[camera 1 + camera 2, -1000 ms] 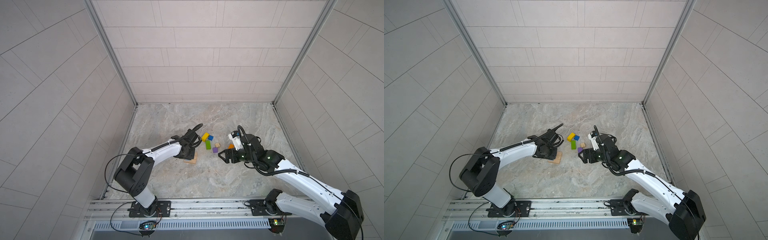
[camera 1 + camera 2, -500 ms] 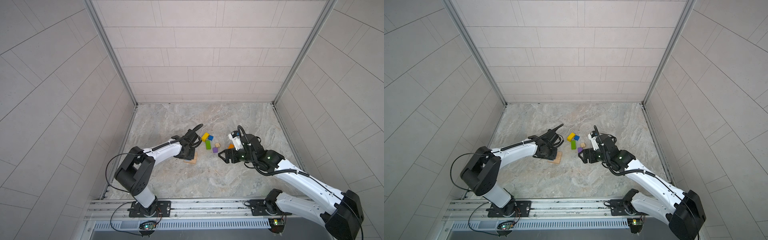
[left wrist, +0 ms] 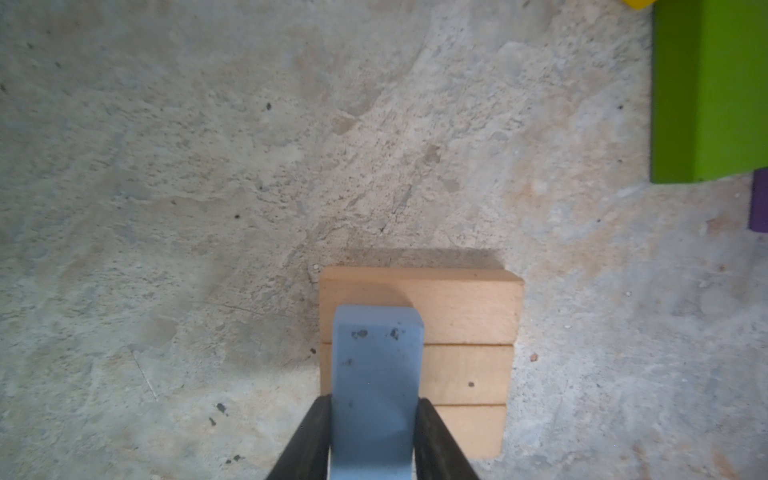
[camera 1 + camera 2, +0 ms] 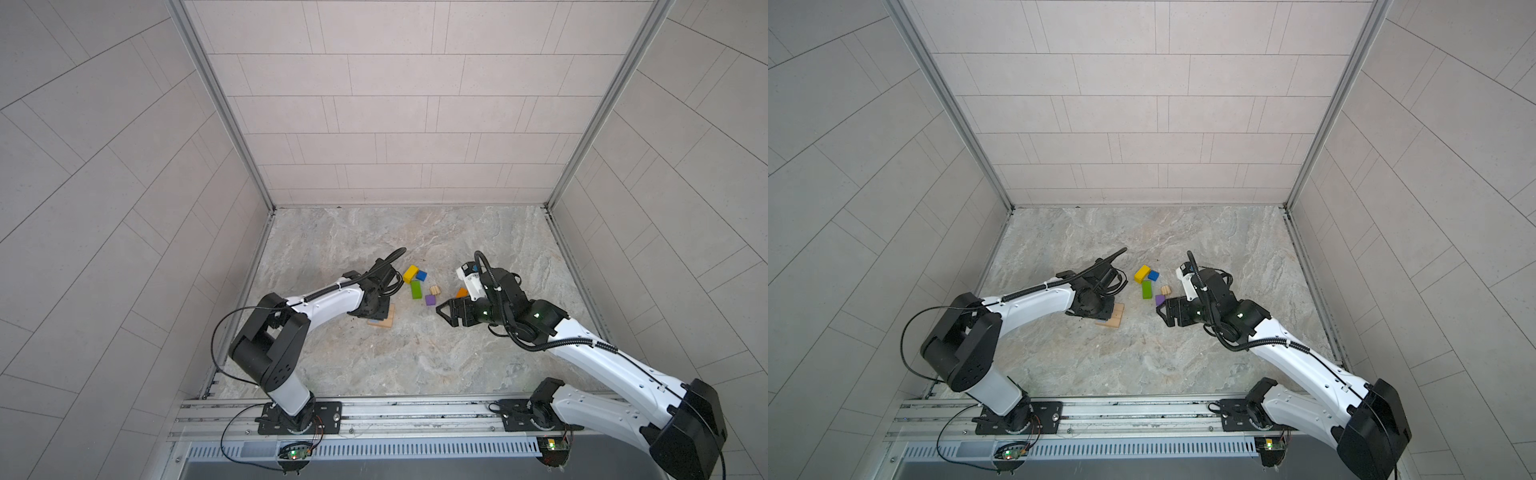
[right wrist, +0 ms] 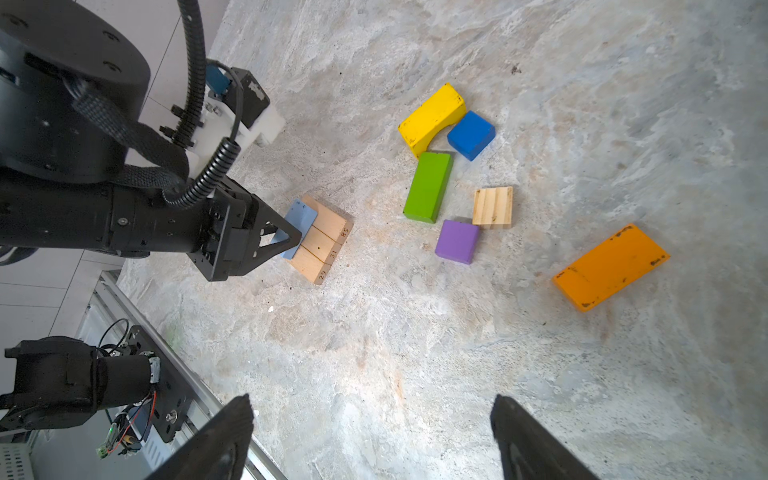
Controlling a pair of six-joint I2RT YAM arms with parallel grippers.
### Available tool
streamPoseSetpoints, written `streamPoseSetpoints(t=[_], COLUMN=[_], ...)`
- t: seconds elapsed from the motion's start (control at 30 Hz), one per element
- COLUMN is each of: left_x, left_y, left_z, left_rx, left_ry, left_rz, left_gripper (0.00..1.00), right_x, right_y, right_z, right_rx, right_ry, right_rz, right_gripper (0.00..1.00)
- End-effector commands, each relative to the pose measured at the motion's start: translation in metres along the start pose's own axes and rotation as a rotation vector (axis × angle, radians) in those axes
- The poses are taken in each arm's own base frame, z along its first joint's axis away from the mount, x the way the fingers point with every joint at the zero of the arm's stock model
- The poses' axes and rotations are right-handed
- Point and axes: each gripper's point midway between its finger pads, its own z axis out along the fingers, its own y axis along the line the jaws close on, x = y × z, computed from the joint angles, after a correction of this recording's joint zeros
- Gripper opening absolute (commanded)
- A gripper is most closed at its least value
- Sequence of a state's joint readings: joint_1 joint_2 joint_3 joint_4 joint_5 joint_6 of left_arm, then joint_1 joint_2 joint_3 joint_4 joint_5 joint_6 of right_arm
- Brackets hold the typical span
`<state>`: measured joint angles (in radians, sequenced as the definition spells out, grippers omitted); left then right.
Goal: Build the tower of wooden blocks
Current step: 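Lower the light blue block onto the top wood bar with the left gripper, then open the left gripper and lift it off the light blue block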
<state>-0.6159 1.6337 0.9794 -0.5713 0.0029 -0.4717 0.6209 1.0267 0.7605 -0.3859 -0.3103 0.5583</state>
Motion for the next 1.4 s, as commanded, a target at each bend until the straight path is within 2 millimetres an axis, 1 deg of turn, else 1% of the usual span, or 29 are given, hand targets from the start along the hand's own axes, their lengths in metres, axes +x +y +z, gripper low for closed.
streamPoseSetpoints(t=[0.0,0.37,0.83,0.97,1.0,1.03,1.23,1.37], left_x=[0.002,0.002,0.004,0.005,0.005,0.005,0.002,-0.002], left_y=[0.000,-0.003,-0.002,-0.002,0.000,0.000,-0.002,-0.006], left_z=[0.003,0.001,0.005,0.005,0.006,0.005,0.002,-0.007], left_rx=[-0.004,0.008,-0.002,-0.006,-0.014,-0.015,-0.005,0.020], left_ry=[0.003,-0.007,0.001,0.002,0.003,0.003,-0.010,-0.027], left_rz=[0.009,0.004,0.006,0.006,0.006,0.005,0.005,0.006], left_gripper=[0.37,0.37,0.37,0.40,0.44,0.45,0.47,0.47], right_x=[0.004,0.005,0.006,0.006,0.006,0.006,0.006,0.006], right_y=[-0.005,-0.005,-0.006,-0.006,-0.006,-0.006,-0.007,-0.007], right_z=[0.002,0.002,0.002,0.001,0.001,0.001,0.001,0.002], right_rx=[0.015,0.016,0.018,0.020,0.020,0.018,0.021,0.022], right_ry=[0.010,0.011,0.012,0.010,0.012,0.013,0.012,0.015], right_rz=[0.003,0.004,0.004,0.002,0.003,0.002,0.003,0.002], right_gripper=[0.91,0.91,0.91,0.91,0.91,0.91,0.91,0.91])
